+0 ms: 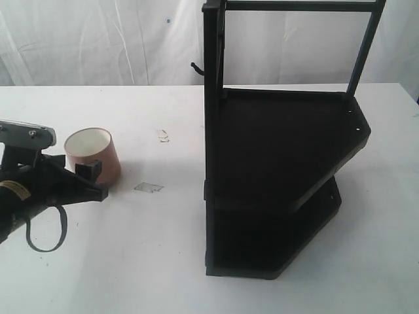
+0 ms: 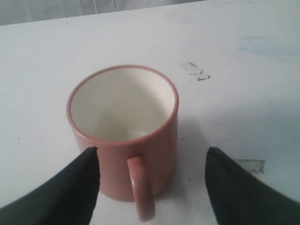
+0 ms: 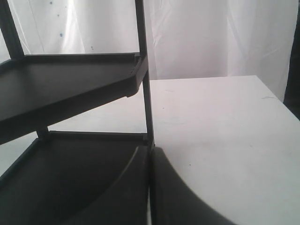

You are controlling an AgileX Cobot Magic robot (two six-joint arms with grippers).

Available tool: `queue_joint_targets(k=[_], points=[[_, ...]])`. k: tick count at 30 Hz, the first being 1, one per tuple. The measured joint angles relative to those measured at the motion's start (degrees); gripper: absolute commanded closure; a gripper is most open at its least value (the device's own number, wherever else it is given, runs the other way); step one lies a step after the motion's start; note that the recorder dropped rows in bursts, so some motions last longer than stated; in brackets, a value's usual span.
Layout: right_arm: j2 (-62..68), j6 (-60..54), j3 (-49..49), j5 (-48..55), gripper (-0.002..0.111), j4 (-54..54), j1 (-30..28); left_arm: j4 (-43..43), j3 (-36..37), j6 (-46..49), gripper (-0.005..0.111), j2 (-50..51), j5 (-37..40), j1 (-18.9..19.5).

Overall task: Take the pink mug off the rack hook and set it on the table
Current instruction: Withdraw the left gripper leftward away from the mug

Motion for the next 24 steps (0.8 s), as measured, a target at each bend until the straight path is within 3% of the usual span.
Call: queue_joint_targets(k=[9, 13, 17, 24], points=[[0.0, 0.0, 0.0, 0.0, 0.108, 0.0, 0.0, -0.16, 0.0, 1.48, 0.045, -12.98, 13.91, 0.0], [0.0, 0.0, 0.0, 0.0, 0.108, 0.0, 0.0, -0.16, 0.0, 1.48, 0.067, -20.01, 21.49, 0.0], [0.0, 0.0, 0.0, 0.0, 0.108, 0.0, 0.0, -0.3, 0.0, 1.48, 0.107, -33.85, 35.18, 0.0], [0.0, 0.0, 0.0, 0.0, 0.108, 0.0, 0.0, -0.92, 0.0, 1.38, 0.107, -57.88, 52.85, 0.0]])
